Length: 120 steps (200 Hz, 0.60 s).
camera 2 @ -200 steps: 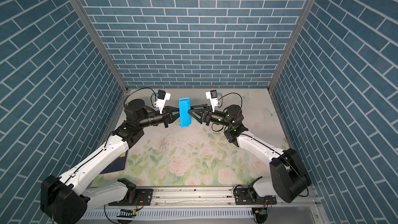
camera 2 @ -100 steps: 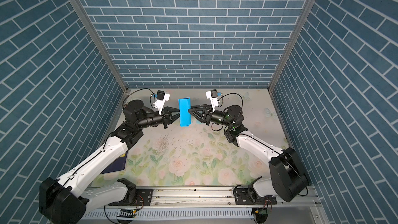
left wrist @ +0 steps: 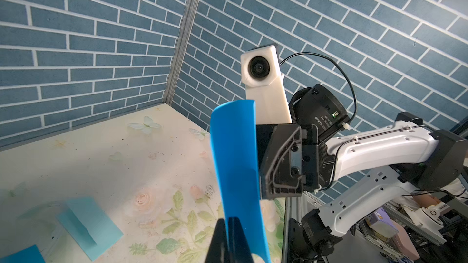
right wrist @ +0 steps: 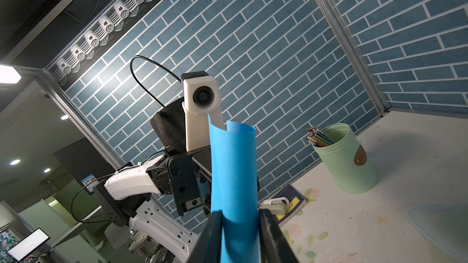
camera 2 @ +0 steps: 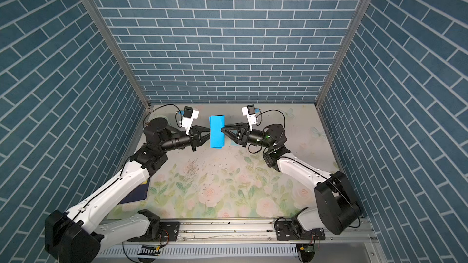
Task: Fold the square paper along the opposite sides
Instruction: Fold the paper.
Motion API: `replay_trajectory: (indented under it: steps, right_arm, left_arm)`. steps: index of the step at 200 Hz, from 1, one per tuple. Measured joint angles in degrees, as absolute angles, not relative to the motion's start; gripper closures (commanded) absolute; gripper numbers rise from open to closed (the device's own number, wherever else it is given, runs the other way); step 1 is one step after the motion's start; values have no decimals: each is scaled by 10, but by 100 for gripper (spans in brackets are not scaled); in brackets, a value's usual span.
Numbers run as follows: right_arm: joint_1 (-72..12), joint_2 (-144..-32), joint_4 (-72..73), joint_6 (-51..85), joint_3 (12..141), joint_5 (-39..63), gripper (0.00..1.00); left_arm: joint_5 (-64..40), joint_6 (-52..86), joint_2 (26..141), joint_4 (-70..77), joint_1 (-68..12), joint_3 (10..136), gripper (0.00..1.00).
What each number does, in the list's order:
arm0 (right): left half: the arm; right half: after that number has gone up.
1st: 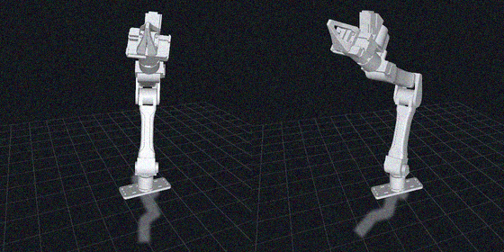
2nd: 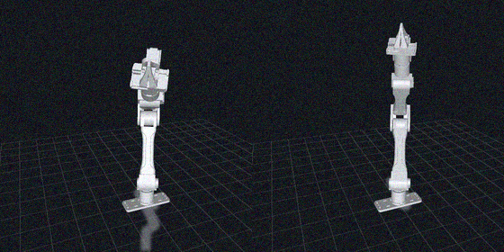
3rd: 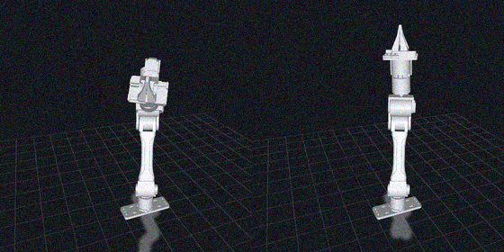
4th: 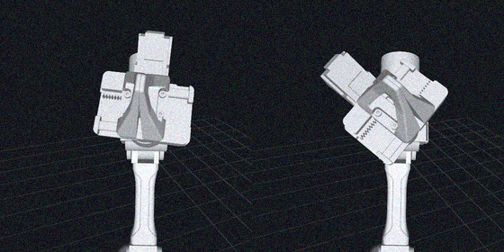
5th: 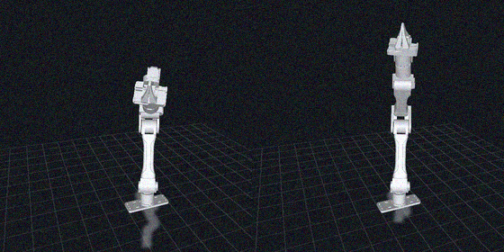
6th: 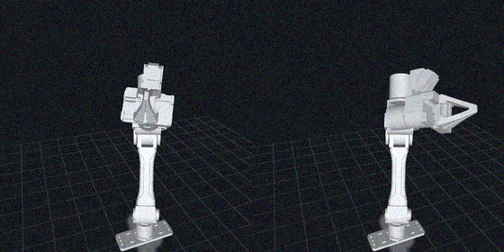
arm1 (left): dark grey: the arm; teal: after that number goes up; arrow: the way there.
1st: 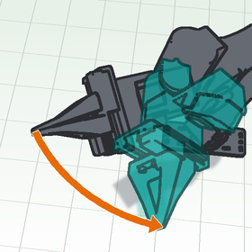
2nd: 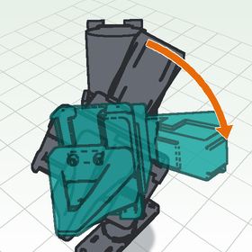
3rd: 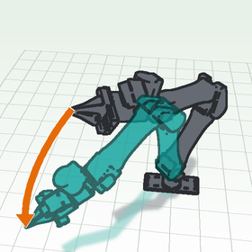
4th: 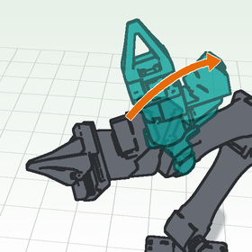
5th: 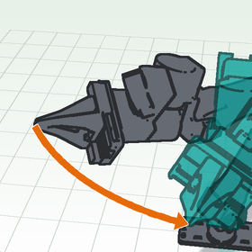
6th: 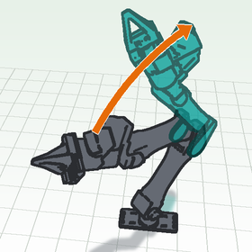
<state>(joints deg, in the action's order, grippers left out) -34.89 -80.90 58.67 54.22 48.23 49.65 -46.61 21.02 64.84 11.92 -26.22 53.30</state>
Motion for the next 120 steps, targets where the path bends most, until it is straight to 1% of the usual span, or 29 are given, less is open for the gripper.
replay_trajectory:
  steps: [34, 120]
  right_arm:
    - [-349, -811, 589, 543, 482, 501, 77]
    - [-349, -815, 599, 557, 482, 509, 84]
  left_arm:
    - [-466, 210, 648, 119, -262, 533, 100]
    - [-467, 210, 646, 118, -262, 533, 100]
